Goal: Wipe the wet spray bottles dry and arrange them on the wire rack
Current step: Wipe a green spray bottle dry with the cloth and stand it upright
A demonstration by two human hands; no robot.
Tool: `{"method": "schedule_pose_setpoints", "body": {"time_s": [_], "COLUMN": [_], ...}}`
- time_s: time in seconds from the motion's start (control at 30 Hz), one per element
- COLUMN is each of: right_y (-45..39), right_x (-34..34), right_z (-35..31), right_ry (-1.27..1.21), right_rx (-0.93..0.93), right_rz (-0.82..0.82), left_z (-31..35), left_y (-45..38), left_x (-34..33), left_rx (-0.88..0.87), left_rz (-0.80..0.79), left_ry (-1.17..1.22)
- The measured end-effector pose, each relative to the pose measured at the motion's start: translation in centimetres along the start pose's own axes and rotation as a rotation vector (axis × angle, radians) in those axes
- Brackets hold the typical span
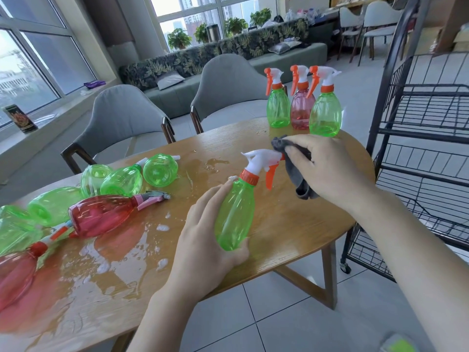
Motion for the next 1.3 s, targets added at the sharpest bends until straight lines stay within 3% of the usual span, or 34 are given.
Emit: {"method": "schedule_pose_setpoints", "body": {"time_s": [0.17,0.53,0.67,0.83,0.9,1.03,1.3], "right_y": [0.2,1.5,1.8,2.7,2.8,3.1,2.5], "right_x": [0.0,-0.8,-0.8,-2.1,-3.3,-5.2,-5.6], "right_z": [-0.1,-2.7,-2.4,-1.8,-1.2,-1.1,-1.9], "right_ry": [0.098,-0.093,-0.33,-0.565,-0.587,-0.595,-0.875], "right_rx": [0.042,0.093,-0.028,-0.234,-0.359,-0.497,-0.616], "right_rz": [-0.031,-0.067,-0.124,-0.077,-0.166,-0.294,-0.296], "left_z": [0.0,0.5,0.3,0.0,0.0,0.1,0.2], "left_y": [-0.2,-0.8,-0.6,-0.4,-0.4,-0.5,-0.6], "left_x": [-0.1,-0.6,-0.5,-0.4,-0.4,-0.5,-0.7], "left_rx": [-0.063,-0.049,-0.022,0.094,0.107,0.089,0.108], "left_rz": [-0.042,-0.062,-0.052,0.092,0.126,0.12,0.028], "left_ry": [-0.154,-0.246,-0.235,-0.033,0.03,0.059,0.023]}}
Point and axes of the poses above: each hand's wrist, its own y-axis away from the middle knuckle, its own x-axis out of the back of the hand, z = x × y, the point moved 1 cm from there along -y, towards the middle knuckle, and after that the axes turned 15 degrees about -x, right-handed, at the moved point
